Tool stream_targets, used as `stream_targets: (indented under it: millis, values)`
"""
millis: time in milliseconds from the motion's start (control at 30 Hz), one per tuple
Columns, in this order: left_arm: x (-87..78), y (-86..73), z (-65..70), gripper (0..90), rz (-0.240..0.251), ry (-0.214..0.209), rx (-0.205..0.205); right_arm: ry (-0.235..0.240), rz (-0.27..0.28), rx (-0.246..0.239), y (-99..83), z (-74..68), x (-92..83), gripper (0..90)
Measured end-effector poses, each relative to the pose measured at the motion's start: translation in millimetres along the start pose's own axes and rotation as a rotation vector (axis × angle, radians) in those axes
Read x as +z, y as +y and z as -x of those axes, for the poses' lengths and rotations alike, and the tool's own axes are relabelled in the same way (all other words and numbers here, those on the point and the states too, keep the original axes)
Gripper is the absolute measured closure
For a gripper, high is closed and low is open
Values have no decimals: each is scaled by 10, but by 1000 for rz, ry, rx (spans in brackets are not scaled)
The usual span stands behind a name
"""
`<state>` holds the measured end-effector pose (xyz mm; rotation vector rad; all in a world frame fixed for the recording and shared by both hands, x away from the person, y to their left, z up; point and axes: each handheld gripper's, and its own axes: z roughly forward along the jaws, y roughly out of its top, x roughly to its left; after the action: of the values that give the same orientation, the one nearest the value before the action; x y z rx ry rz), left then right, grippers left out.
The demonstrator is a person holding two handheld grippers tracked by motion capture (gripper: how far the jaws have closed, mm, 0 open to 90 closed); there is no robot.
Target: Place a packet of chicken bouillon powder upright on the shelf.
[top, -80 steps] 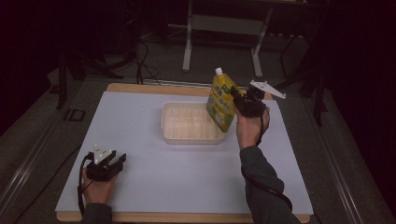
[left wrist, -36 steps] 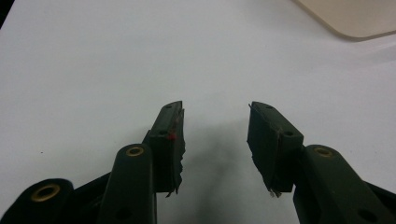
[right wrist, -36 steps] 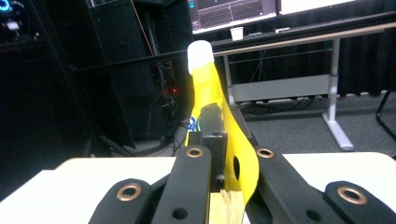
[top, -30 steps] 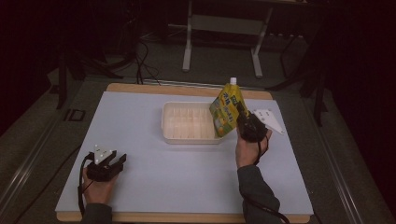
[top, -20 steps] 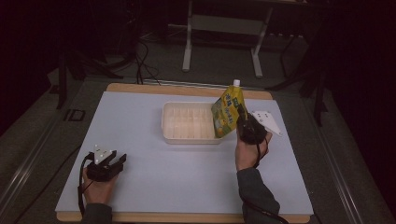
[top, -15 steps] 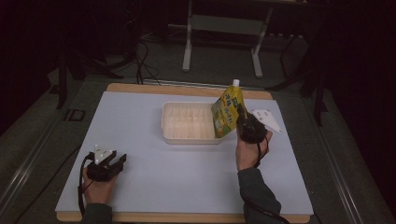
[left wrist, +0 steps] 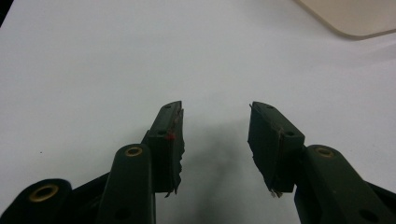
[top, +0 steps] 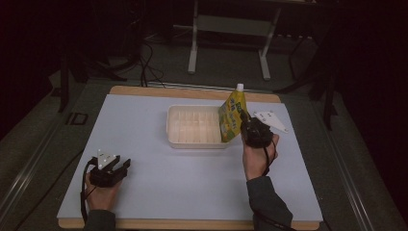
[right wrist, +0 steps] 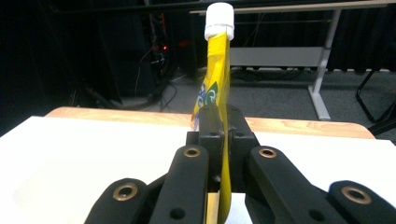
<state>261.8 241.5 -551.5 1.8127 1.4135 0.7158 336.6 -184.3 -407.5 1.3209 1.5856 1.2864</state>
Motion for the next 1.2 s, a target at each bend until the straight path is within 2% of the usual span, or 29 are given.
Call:
stream_targets:
  millis: [100,233,333,400,467,633,833,1000,1200]
  values:
    - [0,0,1,550,0,0,0,13,-38,-17,41,-42,17,870]
    - [-1,0,-1,550,0,-2,0,15,-61,-37,73,-92,36,858]
    - [-2,0,-3,550,0,-3,-1,-6,-66,-44,69,-108,22,866]
    - [-1,0,-1,550,0,-2,0,-44,-67,-41,42,-101,-6,881]
    - [0,0,3,550,1,-2,0,-65,-73,-21,15,-70,-28,888]
    - [1,0,4,550,-1,0,1,-42,-84,-10,31,-22,-8,878]
    - [2,0,4,550,-2,-1,2,-28,-93,-42,152,-69,58,869]
    - [2,0,1,550,-1,-5,1,-77,-102,-45,187,-69,70,896]
    - [0,0,4,550,-1,-2,0,-35,-120,-49,211,-101,169,875]
